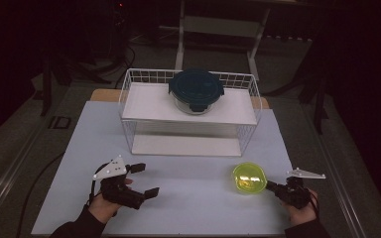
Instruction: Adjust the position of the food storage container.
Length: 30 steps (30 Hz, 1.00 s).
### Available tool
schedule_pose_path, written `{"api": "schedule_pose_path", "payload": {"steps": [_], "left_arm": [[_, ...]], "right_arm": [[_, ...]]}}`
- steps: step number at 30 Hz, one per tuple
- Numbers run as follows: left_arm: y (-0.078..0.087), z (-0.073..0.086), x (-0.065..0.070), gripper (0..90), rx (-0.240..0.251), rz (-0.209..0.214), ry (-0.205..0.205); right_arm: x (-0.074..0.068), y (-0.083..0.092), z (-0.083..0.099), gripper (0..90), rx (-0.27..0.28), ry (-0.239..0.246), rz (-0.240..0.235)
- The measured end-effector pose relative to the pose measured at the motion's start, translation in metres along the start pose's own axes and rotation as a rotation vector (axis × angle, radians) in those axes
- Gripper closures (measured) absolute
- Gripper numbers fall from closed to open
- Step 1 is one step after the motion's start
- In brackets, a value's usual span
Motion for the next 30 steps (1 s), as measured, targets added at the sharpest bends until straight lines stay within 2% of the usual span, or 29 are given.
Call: {"api": "schedule_pose_path", "payload": {"steps": [4,10,13,14,19,22,26,30], "left_arm": [[-0.001,0.001,0.000,1.0,-0.004,0.008,0.010],[-0.002,0.002,0.001,1.0,-0.008,0.010,0.003],[-0.002,0.001,0.001,1.0,-0.004,0.008,0.004],[-0.002,0.001,0.001,1.1,-0.004,0.008,0.005],[-0.001,0.001,0.001,1.1,-0.002,0.005,0.004],[-0.001,0.002,0.001,1.1,-0.002,0.005,0.005],[-0.001,0.002,0.000,1.1,-0.005,0.007,0.001],[-0.002,0.002,0.001,1.1,-0.007,0.008,-0.001]], "right_arm": [[-0.007,-0.007,0.003,90.0,-0.029,0.019,-0.017],[-0.012,-0.011,0.002,90.0,-0.034,0.024,-0.033],[-0.018,-0.015,0.002,90.0,-0.050,0.040,-0.049],[-0.024,-0.019,0.001,90.0,-0.054,0.044,-0.068],[-0.034,-0.025,-0.001,90.0,-0.072,0.078,-0.080],[-0.035,-0.026,-0.001,90.0,-0.077,0.084,-0.075],[-0.028,-0.025,-0.004,90.0,-0.066,0.070,-0.054],[-0.032,-0.031,-0.004,90.0,-0.077,0.083,-0.066]]}}
Point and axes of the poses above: each handheld gripper's, and its own axes: y roughly backward along the jaws, z roughly out of its underside, x roughly to its right, the point moved 8 cm from there along -y, roughly forward along the jaws, and after that the axes turned 3 degrees about z, right-handed, at the moved point
